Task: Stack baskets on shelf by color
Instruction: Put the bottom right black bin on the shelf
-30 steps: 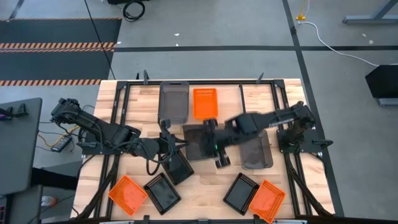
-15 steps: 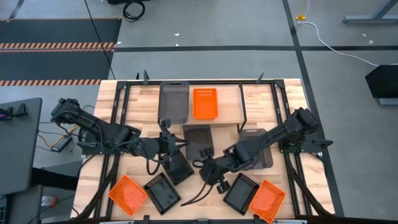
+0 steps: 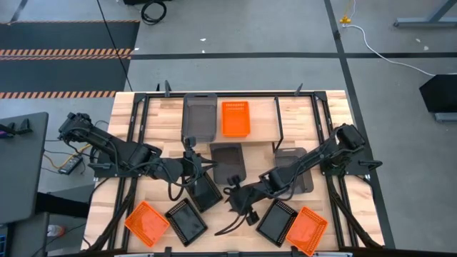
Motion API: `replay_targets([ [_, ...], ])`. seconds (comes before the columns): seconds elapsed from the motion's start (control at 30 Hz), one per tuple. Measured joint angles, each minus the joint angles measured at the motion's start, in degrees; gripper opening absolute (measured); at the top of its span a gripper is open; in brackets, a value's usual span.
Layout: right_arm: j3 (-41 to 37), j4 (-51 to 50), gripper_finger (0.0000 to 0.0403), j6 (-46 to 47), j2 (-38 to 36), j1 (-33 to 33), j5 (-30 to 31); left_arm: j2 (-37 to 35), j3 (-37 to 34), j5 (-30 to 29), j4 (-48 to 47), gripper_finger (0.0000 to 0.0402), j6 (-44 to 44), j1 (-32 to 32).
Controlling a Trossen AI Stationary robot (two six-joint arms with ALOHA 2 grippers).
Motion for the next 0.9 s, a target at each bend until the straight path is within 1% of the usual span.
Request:
replay_targets([
  [0.2,-1.0,4.1,0.016,-1.6,0.0,0.0,0.1,0.0,0.0,0.0,0.0,0.0026,0.0,0.0],
  [0.37,-1.0,4.9,0.016,-4.4,0.0,0.0,0.6,0.0,0.0,0.0,0.0,0.0033,0.0,0.0],
  [0.53,-1.0,4.6,0.016,-4.7,0.0,-0.6,0.6,0.0,0.0,0.0,0.0,0.0032,0.0,0.0],
  [0.7,-1.0,1.4,0.016,-4.7,0.0,-0.7,0.6,0.0,0.0,0.0,0.0,0.0026,0.0,0.0],
  [0.9,-1.0,-4.6,0.016,-4.4,0.0,-0.3,0.6,0.0,0.0,0.0,0.0,0.0031,0.0,0.0],
])
